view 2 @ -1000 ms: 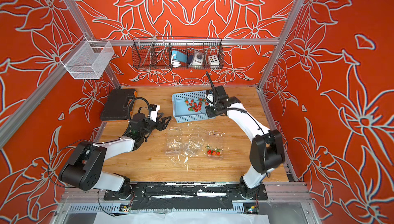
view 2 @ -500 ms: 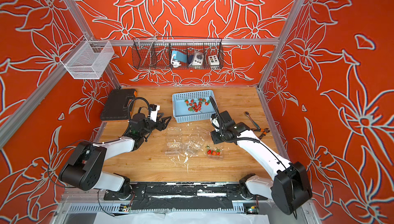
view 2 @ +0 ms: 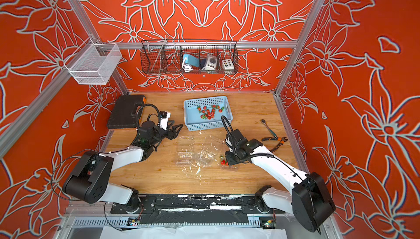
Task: Pack strawberries into containers
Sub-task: Place the strawberry in the packing box.
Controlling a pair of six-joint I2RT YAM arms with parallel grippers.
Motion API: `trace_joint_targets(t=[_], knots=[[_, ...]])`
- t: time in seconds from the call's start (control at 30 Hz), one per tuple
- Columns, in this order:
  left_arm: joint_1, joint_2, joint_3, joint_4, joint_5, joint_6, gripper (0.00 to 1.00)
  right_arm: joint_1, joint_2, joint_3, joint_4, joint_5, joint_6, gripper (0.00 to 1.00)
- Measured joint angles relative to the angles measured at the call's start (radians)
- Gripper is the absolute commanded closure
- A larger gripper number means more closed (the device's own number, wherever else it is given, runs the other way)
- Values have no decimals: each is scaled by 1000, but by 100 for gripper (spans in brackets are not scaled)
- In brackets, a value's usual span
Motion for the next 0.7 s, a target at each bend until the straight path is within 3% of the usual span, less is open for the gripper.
trace_joint_targets(t=[0.27,0.5,0.7], knots=[[0,0,0,0,0,0,32,5,-2,-10,11,8,28,66],[0,-2,0,0,0,0,32,5,-17,23,-9,53,23,64],[0,-2,0,0,0,0,32,5,-3,153,-23,113,-6,63]])
